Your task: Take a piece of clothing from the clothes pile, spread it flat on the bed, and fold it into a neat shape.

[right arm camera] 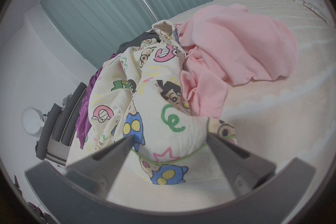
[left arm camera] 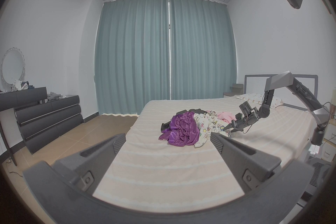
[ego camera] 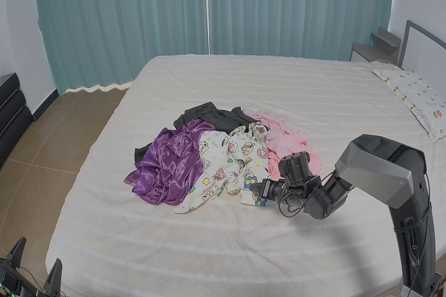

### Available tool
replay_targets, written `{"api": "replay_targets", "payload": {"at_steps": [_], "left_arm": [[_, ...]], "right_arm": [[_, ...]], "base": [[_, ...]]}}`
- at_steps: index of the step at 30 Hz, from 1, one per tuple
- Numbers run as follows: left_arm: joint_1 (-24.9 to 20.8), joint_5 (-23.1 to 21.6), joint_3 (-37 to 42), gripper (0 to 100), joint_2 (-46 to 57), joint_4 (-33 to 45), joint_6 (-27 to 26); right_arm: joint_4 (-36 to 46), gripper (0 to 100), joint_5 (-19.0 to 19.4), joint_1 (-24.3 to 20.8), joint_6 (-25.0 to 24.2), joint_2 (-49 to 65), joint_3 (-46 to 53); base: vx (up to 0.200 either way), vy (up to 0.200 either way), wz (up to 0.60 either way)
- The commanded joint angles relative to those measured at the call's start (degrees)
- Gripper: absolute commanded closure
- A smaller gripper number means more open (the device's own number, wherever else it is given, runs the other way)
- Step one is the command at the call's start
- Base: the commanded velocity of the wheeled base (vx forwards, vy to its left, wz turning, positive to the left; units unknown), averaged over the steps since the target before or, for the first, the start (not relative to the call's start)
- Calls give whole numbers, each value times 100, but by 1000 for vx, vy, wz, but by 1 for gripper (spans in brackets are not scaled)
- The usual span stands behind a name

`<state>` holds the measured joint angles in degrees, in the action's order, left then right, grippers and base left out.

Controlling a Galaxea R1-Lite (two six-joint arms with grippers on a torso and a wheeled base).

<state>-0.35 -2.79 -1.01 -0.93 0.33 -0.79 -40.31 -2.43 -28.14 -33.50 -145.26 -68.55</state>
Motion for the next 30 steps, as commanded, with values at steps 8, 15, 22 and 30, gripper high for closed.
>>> {"api": "replay_targets", "payload": {"at_steps": [8,15,22,30], "left_arm": [[0,-2,101,0,93,2,-9],[0,-2,101,0,93,2,0],[0,-2,101,0,93,2,0],[0,-2,101,0,93,-24,-79]], "right_arm": [[24,100,-364,-78,247,130,210],[-671,100,111,-25,230,1536,1942],[-2789,100,682,-25,230,2819,4288],[-4846,100,946,-104,239,3742,5765]], "base": [[0,0,0],[0,0,0],[0,0,0],[0,0,0]]}}
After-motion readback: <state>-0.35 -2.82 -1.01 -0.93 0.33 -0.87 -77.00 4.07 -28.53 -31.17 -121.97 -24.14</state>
